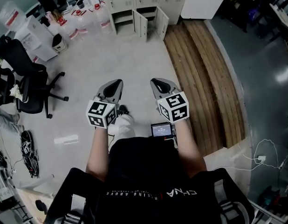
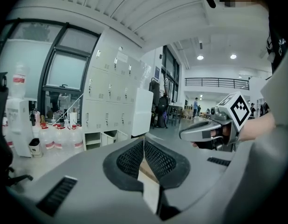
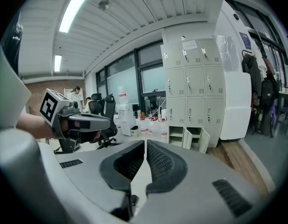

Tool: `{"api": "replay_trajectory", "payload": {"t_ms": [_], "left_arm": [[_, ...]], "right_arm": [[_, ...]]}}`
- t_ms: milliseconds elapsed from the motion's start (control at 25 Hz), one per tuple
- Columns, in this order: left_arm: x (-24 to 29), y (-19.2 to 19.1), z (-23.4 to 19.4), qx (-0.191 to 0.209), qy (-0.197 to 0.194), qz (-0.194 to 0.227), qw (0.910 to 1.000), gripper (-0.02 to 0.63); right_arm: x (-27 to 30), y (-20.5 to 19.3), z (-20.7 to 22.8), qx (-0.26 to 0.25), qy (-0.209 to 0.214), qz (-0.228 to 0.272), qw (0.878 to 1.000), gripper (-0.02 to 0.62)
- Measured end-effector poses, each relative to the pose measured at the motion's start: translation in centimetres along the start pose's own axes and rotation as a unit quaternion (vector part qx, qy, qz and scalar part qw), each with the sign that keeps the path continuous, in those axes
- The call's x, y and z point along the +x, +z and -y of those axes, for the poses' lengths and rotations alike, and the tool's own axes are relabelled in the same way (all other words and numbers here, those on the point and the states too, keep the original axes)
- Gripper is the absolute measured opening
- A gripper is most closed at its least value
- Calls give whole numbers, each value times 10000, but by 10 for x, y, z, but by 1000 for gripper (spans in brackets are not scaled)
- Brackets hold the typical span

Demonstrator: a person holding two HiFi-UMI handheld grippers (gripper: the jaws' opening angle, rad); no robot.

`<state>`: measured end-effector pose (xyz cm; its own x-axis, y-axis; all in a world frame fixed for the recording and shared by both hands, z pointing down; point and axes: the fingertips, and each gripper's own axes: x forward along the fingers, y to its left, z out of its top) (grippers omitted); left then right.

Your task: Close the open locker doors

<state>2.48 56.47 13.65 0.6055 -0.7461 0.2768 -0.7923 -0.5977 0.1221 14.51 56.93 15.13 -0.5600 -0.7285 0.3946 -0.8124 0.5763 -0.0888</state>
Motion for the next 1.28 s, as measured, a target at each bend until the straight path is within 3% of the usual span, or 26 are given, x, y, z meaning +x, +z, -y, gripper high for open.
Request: {"api": "replay_trajectory", "payload": {"t_ms": [200,520,840,1080,1280], "left_arm": [[43,9,-48,66,-225,-129,9996,23],[107,60,-154,232,-583,-175,9979,24],[143,77,-251,302,-795,-261,9960,23],[171,74,-278,160,-892,-368,9952,23],[203,75,-306,77,-647,-390,9971,24]], "right_arm": [[51,10,24,105,-231,-186,9995,38],[156,83,56,327,-547,-85,9979,40],[241,125,79,277,-1167,-122,9927,40],[278,121,96,449,-1120,-350,9921,40],[319,132,122,343,-874,-358,9949,40]]}}
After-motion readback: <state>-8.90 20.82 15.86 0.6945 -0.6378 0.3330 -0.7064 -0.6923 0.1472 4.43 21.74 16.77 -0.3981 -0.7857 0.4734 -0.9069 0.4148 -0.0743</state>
